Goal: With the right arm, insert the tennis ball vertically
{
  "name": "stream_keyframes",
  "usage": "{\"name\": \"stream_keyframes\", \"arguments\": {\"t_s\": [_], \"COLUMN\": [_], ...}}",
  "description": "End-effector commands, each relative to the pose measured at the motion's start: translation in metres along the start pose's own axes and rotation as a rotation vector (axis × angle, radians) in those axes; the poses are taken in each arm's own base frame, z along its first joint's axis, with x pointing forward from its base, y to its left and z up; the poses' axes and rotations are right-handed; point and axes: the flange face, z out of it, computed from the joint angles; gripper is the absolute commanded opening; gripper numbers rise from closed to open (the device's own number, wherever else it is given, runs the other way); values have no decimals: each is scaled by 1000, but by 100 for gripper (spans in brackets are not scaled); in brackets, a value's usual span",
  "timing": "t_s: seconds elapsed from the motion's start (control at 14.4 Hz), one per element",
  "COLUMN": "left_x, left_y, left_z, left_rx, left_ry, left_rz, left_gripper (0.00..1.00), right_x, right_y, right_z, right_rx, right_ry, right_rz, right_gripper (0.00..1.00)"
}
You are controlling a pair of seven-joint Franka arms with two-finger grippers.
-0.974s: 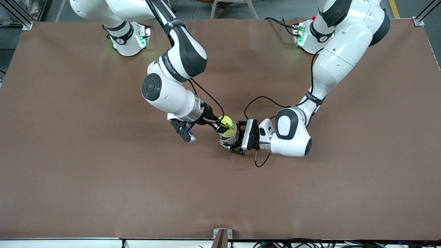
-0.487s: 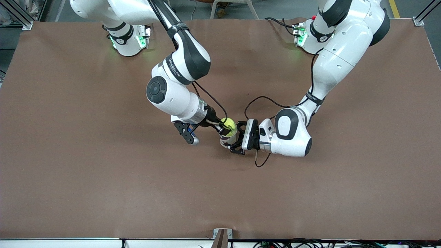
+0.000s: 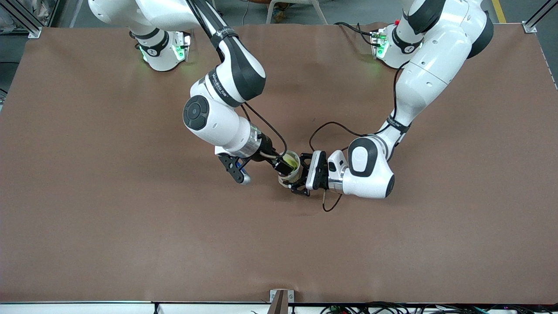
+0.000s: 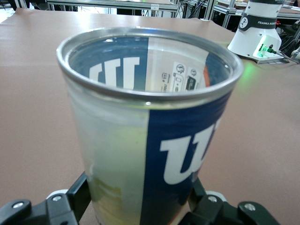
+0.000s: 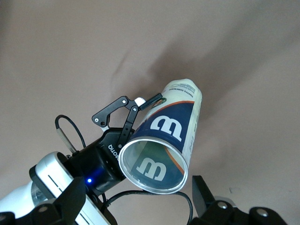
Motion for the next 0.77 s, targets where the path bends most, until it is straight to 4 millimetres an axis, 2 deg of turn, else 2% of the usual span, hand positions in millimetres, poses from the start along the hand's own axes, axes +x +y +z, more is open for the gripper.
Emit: {"name": "stream_keyframes", "arguments": {"t_s": [0.0,0.07,0.14,0.21,0.35,0.49,0.7], "left_x": [-5,-5,-6,-5,-5,-4,-3], "left_y": [4,4,5,4,4,5,5], "left_z": [1,1,2,1,1,3,2], "left_rx": [-6,-7,-8,-7,-7,-10,-8], "left_ry": [0,0,0,0,0,0,-1], "left_rz": [8,7,6,5,5,1,-4], "left_gripper": [85,85,85,85,85,85,85], "right_x": [7,21,33,35,66,102,166], "right_y": [-4,1,5,4,21,40,85], "right_z": [-18,-24,-45,-80,-117,-176,-232], "right_rx": [9,-25,-78,-108,-206,-230,-314], "right_ry": [-6,5,30,59,61,57,25], "right_rz": [14,14,-9,-78,-202,-280,-376], "right_gripper": [100,100,100,100,100,100,100]}}
